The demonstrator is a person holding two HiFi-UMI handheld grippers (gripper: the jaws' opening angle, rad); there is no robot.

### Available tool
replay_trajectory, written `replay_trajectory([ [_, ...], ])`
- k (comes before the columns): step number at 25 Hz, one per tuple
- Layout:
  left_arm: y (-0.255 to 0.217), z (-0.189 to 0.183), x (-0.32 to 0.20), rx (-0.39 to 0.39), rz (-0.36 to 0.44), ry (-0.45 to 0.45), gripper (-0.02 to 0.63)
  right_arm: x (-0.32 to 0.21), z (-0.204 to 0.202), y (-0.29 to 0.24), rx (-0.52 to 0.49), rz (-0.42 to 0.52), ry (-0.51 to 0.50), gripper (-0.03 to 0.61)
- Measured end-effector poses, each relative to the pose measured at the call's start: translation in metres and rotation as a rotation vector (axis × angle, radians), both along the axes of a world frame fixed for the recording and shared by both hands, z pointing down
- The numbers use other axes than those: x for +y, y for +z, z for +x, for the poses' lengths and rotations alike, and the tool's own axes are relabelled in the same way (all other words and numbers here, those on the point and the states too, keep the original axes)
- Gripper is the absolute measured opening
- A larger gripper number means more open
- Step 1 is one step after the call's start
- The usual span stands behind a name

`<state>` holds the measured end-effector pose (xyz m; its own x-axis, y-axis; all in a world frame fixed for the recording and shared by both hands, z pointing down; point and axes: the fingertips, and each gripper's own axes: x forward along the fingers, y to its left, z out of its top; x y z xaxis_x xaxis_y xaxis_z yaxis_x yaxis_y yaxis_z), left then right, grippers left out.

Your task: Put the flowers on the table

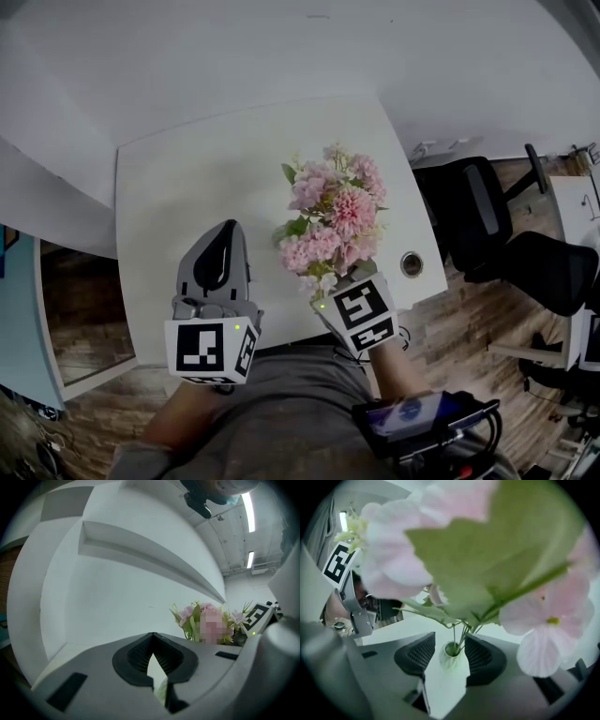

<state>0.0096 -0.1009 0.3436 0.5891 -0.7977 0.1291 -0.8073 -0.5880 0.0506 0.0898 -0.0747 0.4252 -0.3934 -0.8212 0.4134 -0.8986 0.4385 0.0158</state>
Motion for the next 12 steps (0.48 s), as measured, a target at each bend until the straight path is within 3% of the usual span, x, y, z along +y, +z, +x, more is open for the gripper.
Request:
replay_trajectory([
  [12,0.0008,0.0037,-0.0069,-0.014,-0.012,0.002,0.006,-0.0017,0.0057,-0.0001,0.004,-0.036,0.01,0.253],
])
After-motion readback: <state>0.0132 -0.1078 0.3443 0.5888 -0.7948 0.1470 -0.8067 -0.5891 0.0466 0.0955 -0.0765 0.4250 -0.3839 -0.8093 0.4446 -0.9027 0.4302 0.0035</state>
